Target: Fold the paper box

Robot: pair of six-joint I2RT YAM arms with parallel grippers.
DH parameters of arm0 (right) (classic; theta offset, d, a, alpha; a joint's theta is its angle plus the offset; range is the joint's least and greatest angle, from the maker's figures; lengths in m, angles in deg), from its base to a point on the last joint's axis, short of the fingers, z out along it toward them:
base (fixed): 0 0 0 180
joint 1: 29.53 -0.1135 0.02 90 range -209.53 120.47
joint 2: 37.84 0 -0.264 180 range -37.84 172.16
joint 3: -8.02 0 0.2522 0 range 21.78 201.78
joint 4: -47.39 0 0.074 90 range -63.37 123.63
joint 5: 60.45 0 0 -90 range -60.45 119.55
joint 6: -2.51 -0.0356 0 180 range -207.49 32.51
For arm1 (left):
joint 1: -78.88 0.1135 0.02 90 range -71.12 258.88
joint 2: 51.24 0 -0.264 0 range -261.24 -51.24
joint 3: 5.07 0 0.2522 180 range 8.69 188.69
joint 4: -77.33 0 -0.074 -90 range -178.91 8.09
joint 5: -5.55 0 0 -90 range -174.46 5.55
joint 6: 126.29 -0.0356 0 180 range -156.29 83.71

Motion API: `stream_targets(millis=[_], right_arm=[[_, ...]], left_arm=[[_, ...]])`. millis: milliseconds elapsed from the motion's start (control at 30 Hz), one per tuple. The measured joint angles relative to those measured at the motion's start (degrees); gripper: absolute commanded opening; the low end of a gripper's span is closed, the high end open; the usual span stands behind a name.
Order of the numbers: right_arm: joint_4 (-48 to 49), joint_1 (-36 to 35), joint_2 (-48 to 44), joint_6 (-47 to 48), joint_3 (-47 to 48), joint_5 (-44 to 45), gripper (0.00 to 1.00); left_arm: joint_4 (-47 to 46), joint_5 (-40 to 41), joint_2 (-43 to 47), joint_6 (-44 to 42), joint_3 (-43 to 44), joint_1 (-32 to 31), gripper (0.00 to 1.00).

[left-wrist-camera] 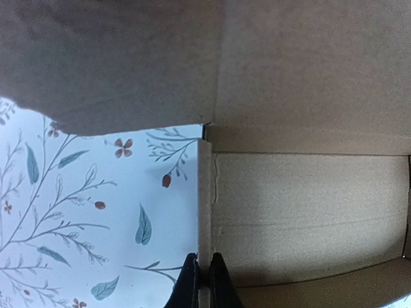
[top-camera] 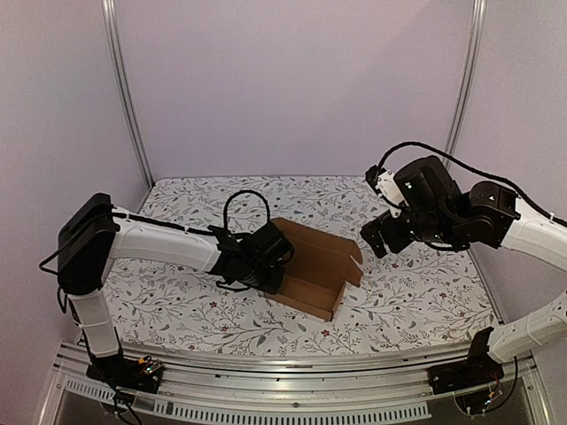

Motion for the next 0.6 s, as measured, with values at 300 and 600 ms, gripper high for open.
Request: stream_targets(millis=[300, 600], right_arm=[[8.6, 0.2, 2.1, 0.3, -7.3, -4.9, 0.99], [16.0, 3.0, 5.4, 4.0, -13.4, -14.5, 0.96]], left_arm=[[-1.2, 6.3, 4.8, 15.0, -6.8, -1.8, 0.0], [-1.1, 8.3, 4.8, 21.2, -6.9, -3.8, 0.12]])
